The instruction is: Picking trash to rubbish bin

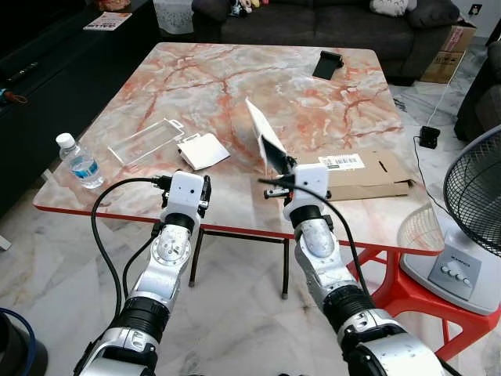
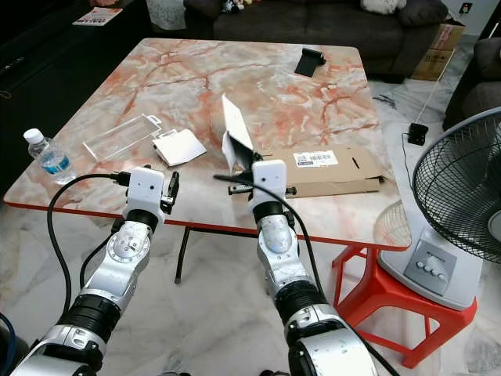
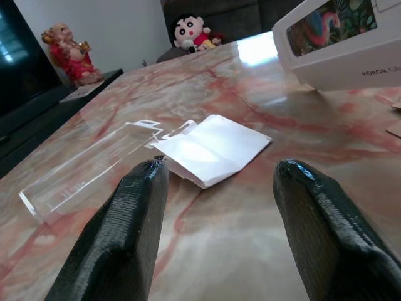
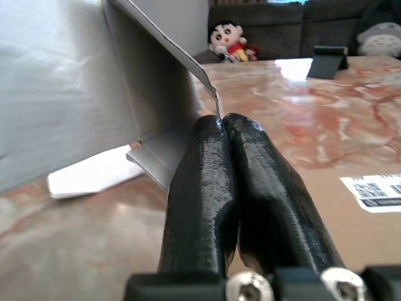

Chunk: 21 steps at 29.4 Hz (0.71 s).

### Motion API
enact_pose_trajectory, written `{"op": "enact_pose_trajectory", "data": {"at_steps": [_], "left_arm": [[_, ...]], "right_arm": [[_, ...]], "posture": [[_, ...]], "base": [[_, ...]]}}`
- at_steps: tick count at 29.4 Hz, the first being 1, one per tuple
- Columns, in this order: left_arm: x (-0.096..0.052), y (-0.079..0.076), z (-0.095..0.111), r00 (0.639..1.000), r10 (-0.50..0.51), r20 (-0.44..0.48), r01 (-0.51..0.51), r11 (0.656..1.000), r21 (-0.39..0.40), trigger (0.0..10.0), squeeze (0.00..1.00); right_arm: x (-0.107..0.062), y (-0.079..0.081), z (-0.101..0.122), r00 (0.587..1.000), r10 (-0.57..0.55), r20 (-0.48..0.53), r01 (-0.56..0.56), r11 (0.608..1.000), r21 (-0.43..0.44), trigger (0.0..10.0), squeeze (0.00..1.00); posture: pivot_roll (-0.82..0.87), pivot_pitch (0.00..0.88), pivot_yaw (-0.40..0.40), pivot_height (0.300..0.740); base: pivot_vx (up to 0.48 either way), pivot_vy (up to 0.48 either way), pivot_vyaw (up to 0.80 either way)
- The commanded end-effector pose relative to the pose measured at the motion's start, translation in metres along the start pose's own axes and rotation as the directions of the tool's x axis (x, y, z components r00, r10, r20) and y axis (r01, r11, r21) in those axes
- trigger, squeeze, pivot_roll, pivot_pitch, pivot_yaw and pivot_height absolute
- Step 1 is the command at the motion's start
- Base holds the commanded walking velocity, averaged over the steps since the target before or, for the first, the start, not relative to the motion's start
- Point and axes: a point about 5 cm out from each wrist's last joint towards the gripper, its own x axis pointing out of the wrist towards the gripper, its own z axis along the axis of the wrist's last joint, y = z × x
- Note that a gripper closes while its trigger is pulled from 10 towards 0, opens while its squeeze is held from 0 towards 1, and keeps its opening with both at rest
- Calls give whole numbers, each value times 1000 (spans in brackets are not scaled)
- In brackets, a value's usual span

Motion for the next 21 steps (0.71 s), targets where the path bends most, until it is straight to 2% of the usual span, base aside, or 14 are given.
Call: {"op": "enact_pose_trajectory", "data": {"at_steps": [1,7,14,17,21], "left_arm": [[3,1,11,998,8,55,-8,1000,-7,10000,0],[2,3,11,998,21,66,-21,1000,-10,10000,0],[2,3,12,997,24,71,-24,1000,-9,10000,0],[2,3,12,997,27,72,-26,1000,-8,10000,0],[2,4,12,997,31,76,-30,1000,-5,10000,0]], "right_arm": [[2,0,8,999,2,46,-4,999,51,10000,0],[5,-6,15,996,-21,82,3,977,214,10000,0],[7,-11,17,995,-30,95,-2,948,318,10000,0],[7,-12,18,994,-26,105,-5,957,290,10000,0],[7,-11,19,994,-16,112,-19,952,304,10000,0]], "posture": [[115,105,21,740],[115,105,20,740],[113,99,19,740],[112,90,18,740],[113,82,19,740]], "base": [[0,0,0],[0,0,0],[0,0,0],[0,0,0],[0,0,0]]}}
